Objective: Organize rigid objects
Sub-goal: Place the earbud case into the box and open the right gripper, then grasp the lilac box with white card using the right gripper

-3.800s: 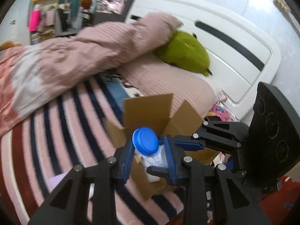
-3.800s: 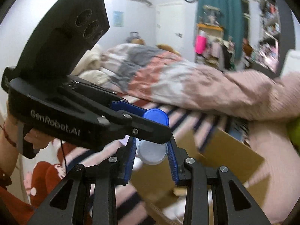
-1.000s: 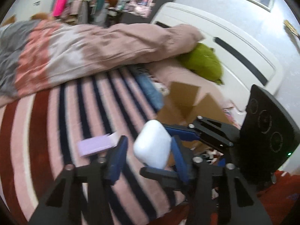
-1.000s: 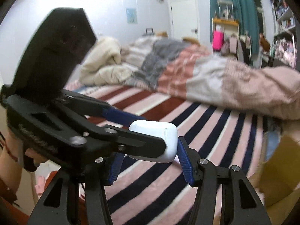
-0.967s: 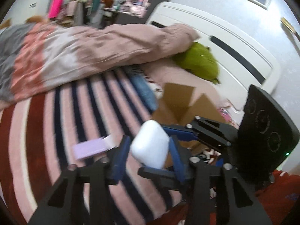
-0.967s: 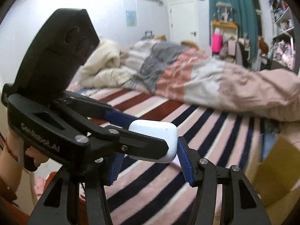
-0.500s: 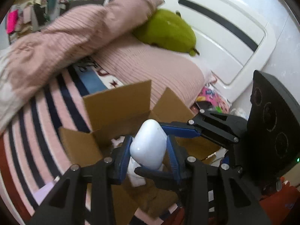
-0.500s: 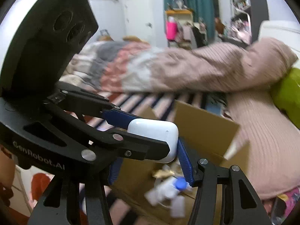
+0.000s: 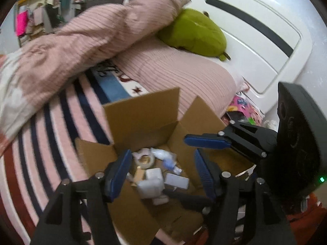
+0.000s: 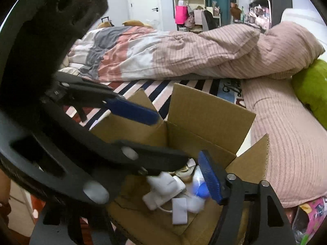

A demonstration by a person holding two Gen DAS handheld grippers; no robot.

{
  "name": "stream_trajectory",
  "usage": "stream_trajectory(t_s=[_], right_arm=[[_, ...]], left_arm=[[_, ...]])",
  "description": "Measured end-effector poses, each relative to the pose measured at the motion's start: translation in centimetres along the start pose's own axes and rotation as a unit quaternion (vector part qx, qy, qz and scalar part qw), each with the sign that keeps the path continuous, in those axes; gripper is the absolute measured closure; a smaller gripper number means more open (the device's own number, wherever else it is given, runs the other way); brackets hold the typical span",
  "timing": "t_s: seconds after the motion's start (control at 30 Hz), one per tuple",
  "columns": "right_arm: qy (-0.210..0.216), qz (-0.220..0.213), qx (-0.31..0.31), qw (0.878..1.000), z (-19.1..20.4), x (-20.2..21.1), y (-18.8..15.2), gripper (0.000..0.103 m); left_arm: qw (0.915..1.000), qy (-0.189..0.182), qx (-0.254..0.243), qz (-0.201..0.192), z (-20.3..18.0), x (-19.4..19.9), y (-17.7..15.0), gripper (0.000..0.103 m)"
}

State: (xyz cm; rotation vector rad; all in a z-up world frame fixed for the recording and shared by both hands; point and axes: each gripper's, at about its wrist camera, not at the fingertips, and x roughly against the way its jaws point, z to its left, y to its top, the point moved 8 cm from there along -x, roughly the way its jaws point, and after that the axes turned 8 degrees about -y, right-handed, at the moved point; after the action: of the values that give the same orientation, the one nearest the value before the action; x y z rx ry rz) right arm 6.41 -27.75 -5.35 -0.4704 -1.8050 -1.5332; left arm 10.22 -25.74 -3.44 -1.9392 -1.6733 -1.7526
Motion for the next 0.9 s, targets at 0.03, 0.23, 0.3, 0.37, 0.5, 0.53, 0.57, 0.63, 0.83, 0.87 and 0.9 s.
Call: stream_trajectory(t_s=[0.03, 0.23, 0.3, 0.37, 0.5, 0.53, 0.57, 0.63, 0.83, 0.87, 0.9], right_arm=[[-0.005, -0.001, 0.001, 1.000, 0.2, 0.1, 0.1, 0.037], [0.019, -0.042, 0.014, 0.999, 2.9, 1.3, 2.7, 0.037], [0.046, -0.055, 0.032, 0.997, 5.5, 1.8, 3.8, 0.037], [0.070, -0.059, 0.051, 0.994, 8.3, 1.6, 4.9, 0.037], [0.118, -0.056, 0.093, 0.987, 14.1, 0.3, 5.9, 0.037], [0.126, -0.053, 0.100, 0.986, 15.2, -0.3, 5.9, 0.037], [0.135, -0.046, 0.107, 0.984, 16.4, -1.0, 5.8, 0.037], [0.151, -0.028, 0.120, 0.981, 18.8, -2.8, 5.4, 0.037], [0.154, 0.050, 0.116, 0.980, 21.9, -9.9, 2.3, 0.035], [0.147, 0.063, 0.105, 0.982, 22.0, -11.4, 1.7, 0.035], [0.138, 0.067, 0.100, 0.983, 21.8, -12.5, 1.4, 0.035]], left_arm=[[0.9999, 0.007, 0.004, -0.012, 0.5, 1.2, -0.1, 0.039], [0.9943, 0.072, 0.035, -0.070, 4.2, 8.1, -2.1, 0.033], [0.9869, 0.118, 0.054, -0.096, 6.5, 11.0, -3.7, 0.033], [0.9802, 0.145, 0.074, -0.113, 8.7, 13.3, -5.3, 0.033], [0.9662, 0.189, 0.119, -0.129, 13.3, 16.5, -9.5, 0.032], [0.9628, 0.200, 0.129, -0.129, 14.4, 17.0, -10.6, 0.032], [0.9600, 0.207, 0.138, -0.129, 15.3, 17.3, -11.5, 0.032], [0.9546, 0.217, 0.157, -0.131, 17.1, 17.7, -13.6, 0.032], [0.9437, 0.215, 0.212, -0.136, 21.2, 16.4, -18.6, 0.032], [0.9421, 0.217, 0.218, -0.134, 21.7, 16.1, -19.2, 0.032], [0.9407, 0.220, 0.222, -0.131, 22.1, 15.9, -19.6, 0.032]])
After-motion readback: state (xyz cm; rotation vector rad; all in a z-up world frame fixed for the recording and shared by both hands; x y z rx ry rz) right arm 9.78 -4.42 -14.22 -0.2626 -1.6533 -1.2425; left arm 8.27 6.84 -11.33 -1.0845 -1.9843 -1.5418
